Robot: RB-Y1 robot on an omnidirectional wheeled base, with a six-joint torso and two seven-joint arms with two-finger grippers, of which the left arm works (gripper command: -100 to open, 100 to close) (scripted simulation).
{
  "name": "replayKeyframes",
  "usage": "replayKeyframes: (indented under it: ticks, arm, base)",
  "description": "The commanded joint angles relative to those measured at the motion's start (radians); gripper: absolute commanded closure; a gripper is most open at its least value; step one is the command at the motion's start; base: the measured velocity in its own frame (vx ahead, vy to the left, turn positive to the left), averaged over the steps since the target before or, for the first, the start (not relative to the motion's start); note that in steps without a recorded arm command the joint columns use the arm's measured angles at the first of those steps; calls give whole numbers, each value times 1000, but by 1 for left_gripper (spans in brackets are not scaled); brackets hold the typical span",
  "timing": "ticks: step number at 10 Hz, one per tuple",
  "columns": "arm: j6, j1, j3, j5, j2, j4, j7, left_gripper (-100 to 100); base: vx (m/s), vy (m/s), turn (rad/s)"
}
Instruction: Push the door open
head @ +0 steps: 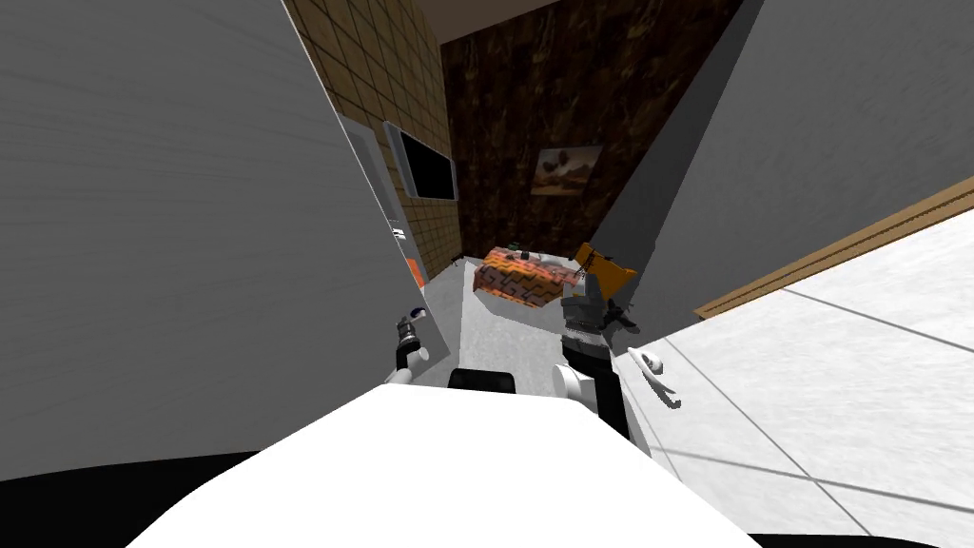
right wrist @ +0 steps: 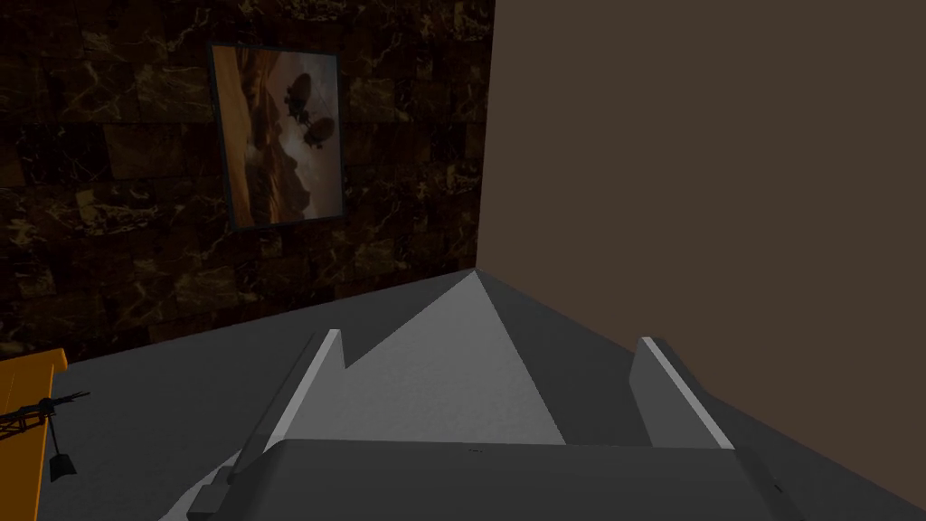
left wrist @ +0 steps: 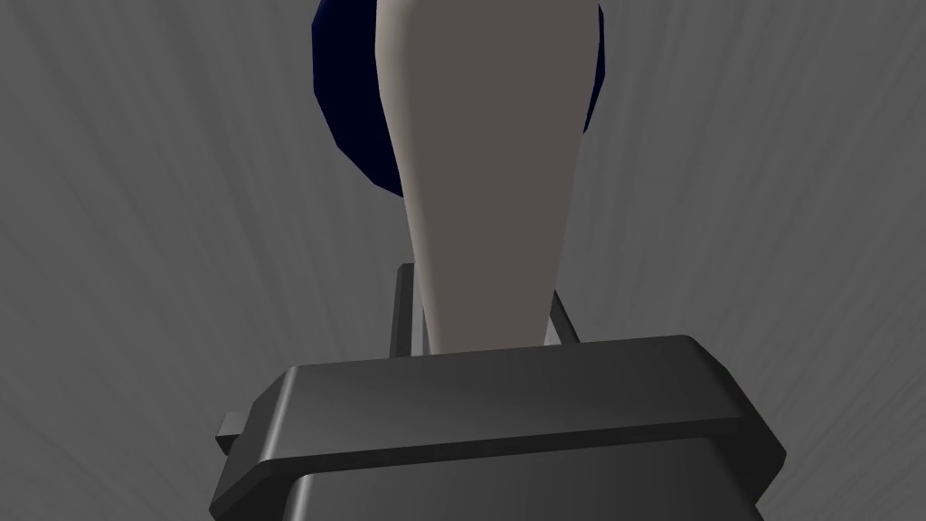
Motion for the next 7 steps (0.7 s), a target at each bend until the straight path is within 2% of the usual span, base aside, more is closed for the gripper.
replayKeyframes:
  ticks: [1, 3, 4, 5, 7]
  arm:
    - [-9, -10, 12, 9, 2, 11, -1, 100]
    - [-11, -10, 22, 16, 1, 12, -5, 100]
    - [-7, 2, 25, 17, 4, 9, -5, 100]
    - [-13, 3, 45, 34, 8, 7, -16, 100]
    - [-17, 3, 59, 47, 9, 7, -25, 100]
  base:
    - [204, -19, 68]
    - [164, 14, 40]
    - [61, 14, 38]
    - [151, 32, 41]
    - [186, 29, 30]
